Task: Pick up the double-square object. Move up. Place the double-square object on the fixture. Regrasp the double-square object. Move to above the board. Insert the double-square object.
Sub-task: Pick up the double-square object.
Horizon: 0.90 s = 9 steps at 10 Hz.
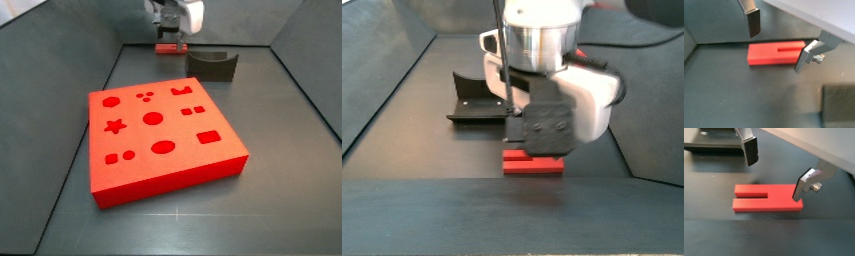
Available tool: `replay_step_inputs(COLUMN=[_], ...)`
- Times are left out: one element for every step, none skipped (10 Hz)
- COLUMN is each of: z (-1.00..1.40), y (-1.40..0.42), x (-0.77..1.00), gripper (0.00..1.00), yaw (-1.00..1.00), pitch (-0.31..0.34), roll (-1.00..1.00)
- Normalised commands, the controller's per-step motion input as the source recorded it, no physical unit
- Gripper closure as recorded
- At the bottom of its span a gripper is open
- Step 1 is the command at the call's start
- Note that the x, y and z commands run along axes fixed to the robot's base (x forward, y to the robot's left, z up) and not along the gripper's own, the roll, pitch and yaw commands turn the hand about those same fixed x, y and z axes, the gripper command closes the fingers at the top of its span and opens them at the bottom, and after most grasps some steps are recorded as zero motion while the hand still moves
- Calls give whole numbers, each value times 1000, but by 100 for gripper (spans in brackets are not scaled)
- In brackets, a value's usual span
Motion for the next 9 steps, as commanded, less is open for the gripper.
replay_step_inputs(z=[-620,-577,74,51,0,174,-477,-683,-729], y=[0,0,469,654,680,406,189,0,0], x=[0,0,-169,-103,-106,3,0,3,0], gripper=[0,0,0,0,0,0,0,0,0], yaw=[-1000,-1000,-429,0,-111,-309,-563,-863,-997], pitch=[-60,-91,0,-17,0,26,-81,-121,-166], roll=[-27,-44,-36,-216,-227,-291,-257,-153,-51])
